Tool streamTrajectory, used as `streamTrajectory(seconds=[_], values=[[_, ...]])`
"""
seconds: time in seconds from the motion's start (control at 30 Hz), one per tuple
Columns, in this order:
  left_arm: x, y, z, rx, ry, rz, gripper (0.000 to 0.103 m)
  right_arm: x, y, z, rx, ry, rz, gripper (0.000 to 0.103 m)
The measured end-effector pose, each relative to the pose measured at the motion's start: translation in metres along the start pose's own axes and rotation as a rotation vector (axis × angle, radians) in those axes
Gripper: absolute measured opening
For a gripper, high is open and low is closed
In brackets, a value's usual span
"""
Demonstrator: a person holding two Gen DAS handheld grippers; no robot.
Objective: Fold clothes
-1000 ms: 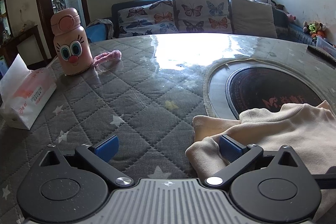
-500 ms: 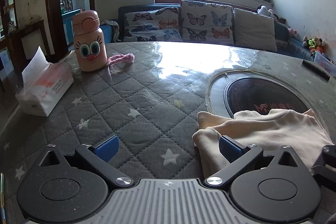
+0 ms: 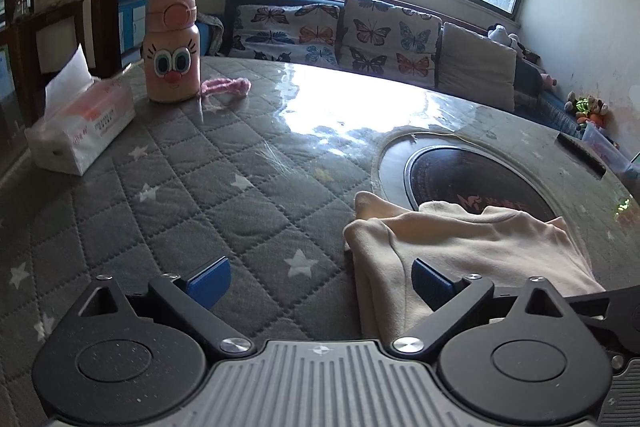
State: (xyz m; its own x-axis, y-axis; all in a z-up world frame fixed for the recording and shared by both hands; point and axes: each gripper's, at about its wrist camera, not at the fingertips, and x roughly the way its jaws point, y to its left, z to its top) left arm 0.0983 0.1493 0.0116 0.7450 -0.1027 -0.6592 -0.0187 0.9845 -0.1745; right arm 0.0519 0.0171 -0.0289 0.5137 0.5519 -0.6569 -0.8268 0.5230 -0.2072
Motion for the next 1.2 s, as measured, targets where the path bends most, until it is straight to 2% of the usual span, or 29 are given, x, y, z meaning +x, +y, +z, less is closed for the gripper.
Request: streamTrajectory(seconds=[0.13,0.43,0.63,0.73,0.8,0.83,0.87,0.9,1.0,1.13,1.2], values=[[0.002,0.002,0.0,-0.064,0.031,-0.037,0.094,-0.004,-0.008,0.001,0.061,-0.016,0.02,0.015],[0.015,0.007,0.002,-0.254,0.114,-0.164,0.092,-0.033,-0.046,0.002,0.242,-0.079,0.08,0.012],[0.025,0.002,0.002,-0.34,0.16,-0.252,0.086,-0.046,-0.054,-0.005,0.262,-0.092,0.091,0.011],[0.028,0.0,0.002,-0.352,0.169,-0.259,0.074,-0.049,-0.053,-0.007,0.266,-0.097,0.102,0.01],[0.032,0.002,0.001,-0.381,0.187,-0.278,0.056,-0.051,-0.052,-0.008,0.267,-0.101,0.108,0.01],[0.034,0.004,0.0,-0.396,0.193,-0.284,0.05,-0.052,-0.052,-0.009,0.267,-0.103,0.111,0.01],[0.036,0.005,0.0,-0.407,0.199,-0.289,0.035,-0.053,-0.052,-0.01,0.267,-0.103,0.113,0.01],[0.038,0.006,-0.001,-0.415,0.205,-0.294,0.028,-0.052,-0.053,-0.01,0.268,-0.101,0.117,0.01],[0.039,0.007,-0.003,-0.422,0.205,-0.295,0.02,-0.053,-0.056,-0.013,0.277,-0.096,0.13,0.01],[0.039,0.007,-0.003,-0.411,0.199,-0.292,0.019,-0.063,-0.065,-0.022,0.313,-0.098,0.115,0.013],[0.038,0.006,-0.002,-0.399,0.195,-0.287,0.019,-0.067,-0.078,-0.031,0.35,-0.092,0.068,0.013]])
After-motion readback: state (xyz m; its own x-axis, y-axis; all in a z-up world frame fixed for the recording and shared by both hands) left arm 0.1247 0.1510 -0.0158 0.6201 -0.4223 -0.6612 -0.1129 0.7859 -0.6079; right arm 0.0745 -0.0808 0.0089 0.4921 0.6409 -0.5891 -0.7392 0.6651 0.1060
